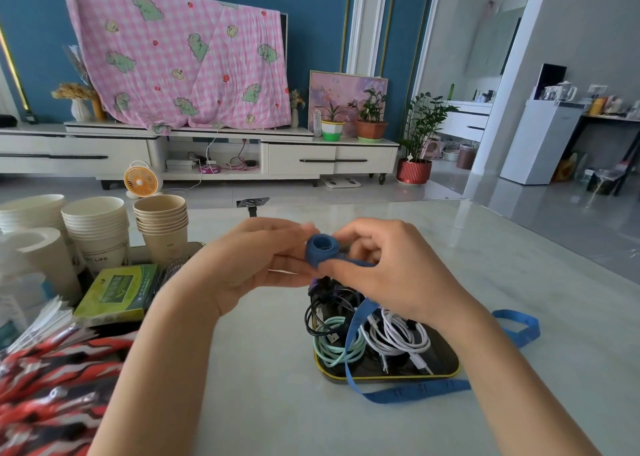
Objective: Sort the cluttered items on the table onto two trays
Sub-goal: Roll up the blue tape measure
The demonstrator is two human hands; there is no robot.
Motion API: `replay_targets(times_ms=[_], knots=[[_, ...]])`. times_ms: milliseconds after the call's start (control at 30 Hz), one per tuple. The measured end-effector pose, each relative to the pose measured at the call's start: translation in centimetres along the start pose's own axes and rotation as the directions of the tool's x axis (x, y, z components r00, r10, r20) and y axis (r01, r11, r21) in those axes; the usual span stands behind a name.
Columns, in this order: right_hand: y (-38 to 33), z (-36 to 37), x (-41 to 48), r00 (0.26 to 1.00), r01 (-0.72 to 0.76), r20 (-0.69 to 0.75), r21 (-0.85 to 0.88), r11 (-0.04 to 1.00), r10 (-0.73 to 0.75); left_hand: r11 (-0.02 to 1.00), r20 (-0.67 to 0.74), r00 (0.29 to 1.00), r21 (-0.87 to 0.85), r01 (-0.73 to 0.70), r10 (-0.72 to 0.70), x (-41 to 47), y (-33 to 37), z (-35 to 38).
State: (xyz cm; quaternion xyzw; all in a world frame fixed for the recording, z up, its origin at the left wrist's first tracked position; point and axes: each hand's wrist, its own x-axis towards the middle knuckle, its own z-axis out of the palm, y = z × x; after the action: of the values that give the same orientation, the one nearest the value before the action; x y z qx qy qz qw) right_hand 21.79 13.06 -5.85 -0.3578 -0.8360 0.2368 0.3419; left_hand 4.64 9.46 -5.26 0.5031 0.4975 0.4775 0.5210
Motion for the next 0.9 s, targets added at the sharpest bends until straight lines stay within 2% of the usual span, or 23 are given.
replay_targets(times_ms=[133, 233, 333, 467, 633, 733, 900], knots=[[0.0, 0.7, 0.1, 0.974, -0.014, -0.224, -0.104, 0.994, -0.009, 0.994, -0.022, 0.999, -0.098, -0.038, 0.036, 0.6, -0.1, 1.8], [-0.1, 1.3, 0.2, 0.949, -0.034, -0.314, -0.164, 0.986, -0.020, 0.980, -0.075, 0.996, -0.191, -0.060, 0.047, 0.9, -0.3, 2.9], [0.1, 1.2, 0.3, 0.961, -0.009, -0.273, -0.174, 0.985, -0.040, 0.977, -0.120, 0.993, -0.210, -0.048, 0.023, 1.0, -0.3, 2.8], [0.4, 0.1, 0.2, 0.996, 0.006, -0.090, -0.112, 0.994, -0.016, 0.981, -0.114, 0.993, -0.192, -0.003, -0.019, 0.7, 0.1, 1.6], [0.5, -0.4, 0.0, 0.995, 0.026, 0.100, -0.031, 0.999, -0.023, 0.996, 0.012, 0.996, 0.011, 0.093, -0.093, 0.1, 0.3, 0.7], [0.3, -0.2, 0.1, 0.998, 0.049, 0.046, -0.027, 0.998, -0.048, 0.997, 0.025, 0.997, 0.004, 0.075, -0.075, 0.0, 0.3, 0.6], [0.1, 0.4, 0.2, 0.980, 0.039, -0.190, -0.097, 0.995, -0.057, 0.975, -0.049, 0.998, -0.217, -0.040, 0.030, 0.7, 0.0, 1.9]])
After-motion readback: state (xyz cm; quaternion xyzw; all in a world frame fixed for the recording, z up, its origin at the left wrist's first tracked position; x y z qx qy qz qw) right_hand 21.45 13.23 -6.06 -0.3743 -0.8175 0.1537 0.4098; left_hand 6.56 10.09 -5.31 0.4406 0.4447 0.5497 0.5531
